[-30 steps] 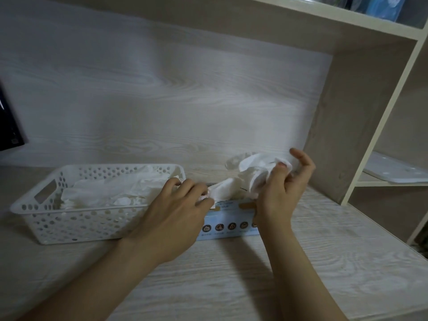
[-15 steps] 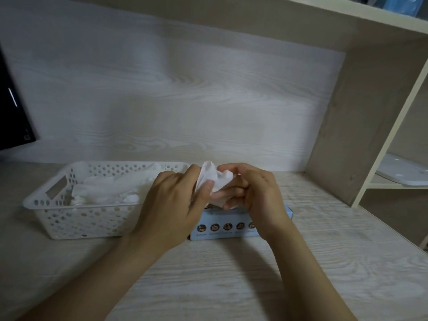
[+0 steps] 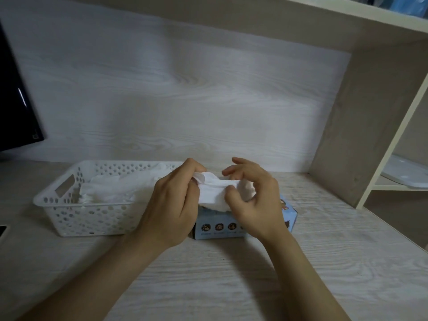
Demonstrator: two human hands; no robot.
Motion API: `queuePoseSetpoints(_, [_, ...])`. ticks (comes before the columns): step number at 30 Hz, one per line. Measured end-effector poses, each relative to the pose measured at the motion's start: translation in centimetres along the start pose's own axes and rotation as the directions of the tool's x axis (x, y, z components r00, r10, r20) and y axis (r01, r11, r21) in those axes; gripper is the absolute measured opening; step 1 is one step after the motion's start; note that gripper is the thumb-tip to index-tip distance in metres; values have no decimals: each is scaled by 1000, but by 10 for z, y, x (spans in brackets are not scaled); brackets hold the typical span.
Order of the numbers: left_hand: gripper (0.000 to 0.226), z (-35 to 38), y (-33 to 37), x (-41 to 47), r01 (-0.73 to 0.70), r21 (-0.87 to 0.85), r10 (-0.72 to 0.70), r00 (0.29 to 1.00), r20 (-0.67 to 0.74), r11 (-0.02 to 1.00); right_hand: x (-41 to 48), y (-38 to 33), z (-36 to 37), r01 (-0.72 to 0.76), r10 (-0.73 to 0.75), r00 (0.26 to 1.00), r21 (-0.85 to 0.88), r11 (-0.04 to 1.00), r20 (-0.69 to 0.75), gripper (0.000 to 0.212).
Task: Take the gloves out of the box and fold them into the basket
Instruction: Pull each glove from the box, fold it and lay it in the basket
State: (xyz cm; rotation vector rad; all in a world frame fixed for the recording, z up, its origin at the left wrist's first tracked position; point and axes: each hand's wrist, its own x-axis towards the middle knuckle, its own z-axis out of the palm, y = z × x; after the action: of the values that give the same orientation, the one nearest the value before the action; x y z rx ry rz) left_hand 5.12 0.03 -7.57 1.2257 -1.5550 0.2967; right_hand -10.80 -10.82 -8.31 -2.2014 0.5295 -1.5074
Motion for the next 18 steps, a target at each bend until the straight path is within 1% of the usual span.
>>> queuePoseSetpoints(2, [23, -1, 4, 0, -5, -18, 5, 1000, -25, 1000, 0, -6, -4, -42, 46, 999, 127, 991, -23, 2])
queuePoseSetpoints(3, [23, -2, 5, 0, -17, -19, 16, 999, -32, 1000, 0, -9, -5, -74, 78, 997, 180, 981, -16, 5])
queuePoseSetpoints(5, [24, -2, 6, 1, -32, 10, 33, 998, -56, 999, -1, -15, -7, -115, 116, 993, 226, 967, 10, 12])
queuePoseSetpoints(7, [31, -3, 5, 1, -6, 42, 11, 993, -118, 999, -1, -18, -9, -156, 145, 988, 300, 941, 57, 16])
queuePoseSetpoints(9, [34, -5, 3, 3, 36, 44, -27, 981, -195, 998, 0, -20, -13, -220, 188, 975, 376, 900, 121, 15])
queuePoseSetpoints(10, [34, -7, 2, 3, 59, 37, -49, 973, -228, 998, 1, -21, -14, -248, 205, 967, 391, 887, 149, 15])
queuePoseSetpoints(12, [35, -10, -2, 6, 91, 24, -81, 958, -274, 996, 1, -20, -14, -286, 224, 953, 356, 889, 206, 16])
queuePoseSetpoints(15, [34, -13, -6, 9, 82, 34, -68, 949, -309, 996, -1, -21, -12, -324, 216, 922, 333, 885, 322, 15])
queuePoseSetpoints(17, [32, -14, -8, 10, 108, 25, -94, 940, -328, 994, -2, -23, -13, -382, 217, 880, 358, 852, 423, 19])
queuePoseSetpoints(18, [29, -14, -9, 10, 120, 13, -109, 936, -335, 993, -2, -24, -14, -419, 219, 848, 356, 835, 483, 25])
